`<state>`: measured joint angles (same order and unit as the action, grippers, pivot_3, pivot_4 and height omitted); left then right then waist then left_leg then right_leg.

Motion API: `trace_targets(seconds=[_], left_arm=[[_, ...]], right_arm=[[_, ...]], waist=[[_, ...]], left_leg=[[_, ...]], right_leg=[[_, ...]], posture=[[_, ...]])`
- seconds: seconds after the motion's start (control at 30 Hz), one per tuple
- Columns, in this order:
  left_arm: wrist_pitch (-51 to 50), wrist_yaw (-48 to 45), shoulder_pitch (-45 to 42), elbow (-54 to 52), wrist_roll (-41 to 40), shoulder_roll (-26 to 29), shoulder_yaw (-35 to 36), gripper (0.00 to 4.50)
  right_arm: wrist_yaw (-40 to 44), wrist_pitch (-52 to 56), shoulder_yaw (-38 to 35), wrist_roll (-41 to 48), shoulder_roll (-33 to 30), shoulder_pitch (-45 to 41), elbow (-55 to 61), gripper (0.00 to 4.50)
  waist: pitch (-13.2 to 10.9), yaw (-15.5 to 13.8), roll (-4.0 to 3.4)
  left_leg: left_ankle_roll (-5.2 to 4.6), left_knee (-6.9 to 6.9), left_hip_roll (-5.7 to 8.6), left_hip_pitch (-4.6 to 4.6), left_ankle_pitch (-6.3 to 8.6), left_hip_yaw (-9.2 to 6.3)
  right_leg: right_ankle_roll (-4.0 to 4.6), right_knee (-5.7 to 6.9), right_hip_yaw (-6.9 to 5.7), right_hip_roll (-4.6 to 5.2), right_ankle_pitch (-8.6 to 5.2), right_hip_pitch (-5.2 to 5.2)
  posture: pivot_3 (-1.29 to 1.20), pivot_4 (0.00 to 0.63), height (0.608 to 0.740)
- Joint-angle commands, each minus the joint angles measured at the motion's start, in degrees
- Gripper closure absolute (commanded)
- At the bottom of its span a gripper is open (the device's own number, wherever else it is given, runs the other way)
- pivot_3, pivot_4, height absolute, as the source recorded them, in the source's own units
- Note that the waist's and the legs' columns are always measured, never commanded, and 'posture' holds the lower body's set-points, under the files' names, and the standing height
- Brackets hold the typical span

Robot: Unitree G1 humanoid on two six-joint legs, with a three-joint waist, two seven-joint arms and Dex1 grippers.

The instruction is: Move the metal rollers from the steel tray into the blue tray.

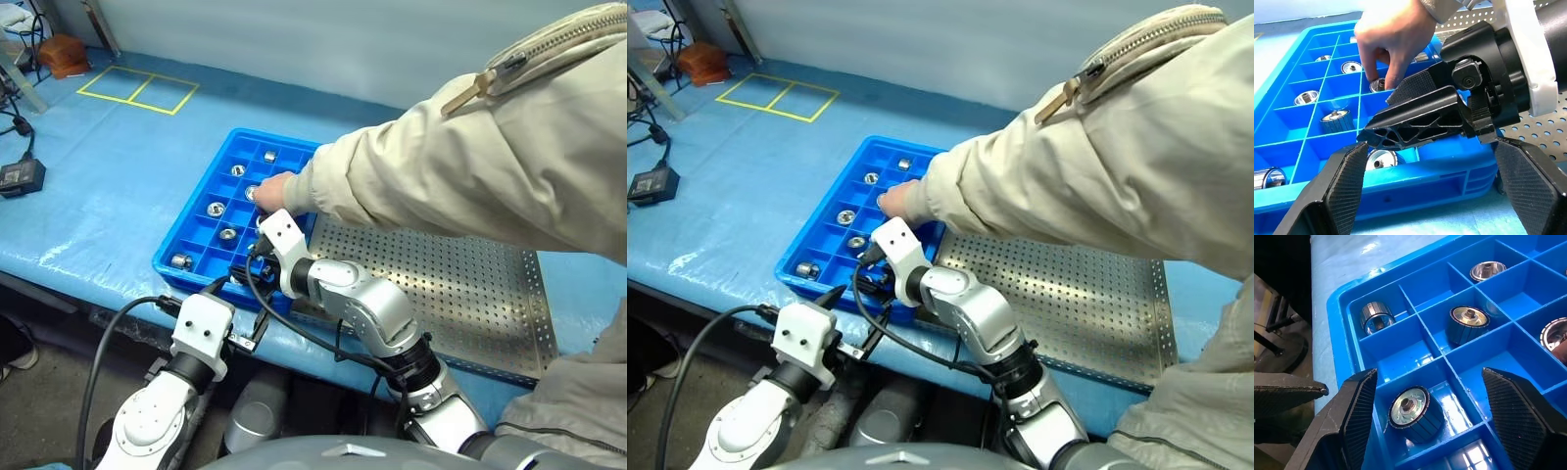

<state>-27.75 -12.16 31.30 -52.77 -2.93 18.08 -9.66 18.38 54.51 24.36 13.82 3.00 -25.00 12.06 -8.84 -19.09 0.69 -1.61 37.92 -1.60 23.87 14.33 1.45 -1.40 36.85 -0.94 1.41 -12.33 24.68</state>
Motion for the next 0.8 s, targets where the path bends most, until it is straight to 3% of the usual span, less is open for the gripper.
trace_targets(seconds=[0.03, 0.8], left_arm=[[1.43, -0.24, -0.22, -0.69, -0.27, -0.18, 0.00, 0.16], [0.61, -1.85, -2.61, -0.26, -0.13, 0.27, -0.89, 0.16]], right_arm=[[-0.12, -0.22, 0.16, 0.34, 0.48, 0.14, 2.22, 0.90], [-1.19, -0.59, 0.04, 0.27, 0.64, 0.52, 2.66, 0.90]], waist=[[0.00, 0.00, 0.00], [0.00, 0.27, 0.00]], left_leg=[[0.00, 0.00, 0.00, 0.00, 0.00, 0.00], [0.00, 0.00, 0.00, -0.01, 0.00, -0.02]], right_leg=[[0.00, 0.00, 0.00, 0.00, 0.00, 0.00], [0.03, 0.01, -0.03, -0.01, -0.02, -0.02]], posture=[[0.48, 0.150, 0.740], [0.46, 0.150, 0.740]])
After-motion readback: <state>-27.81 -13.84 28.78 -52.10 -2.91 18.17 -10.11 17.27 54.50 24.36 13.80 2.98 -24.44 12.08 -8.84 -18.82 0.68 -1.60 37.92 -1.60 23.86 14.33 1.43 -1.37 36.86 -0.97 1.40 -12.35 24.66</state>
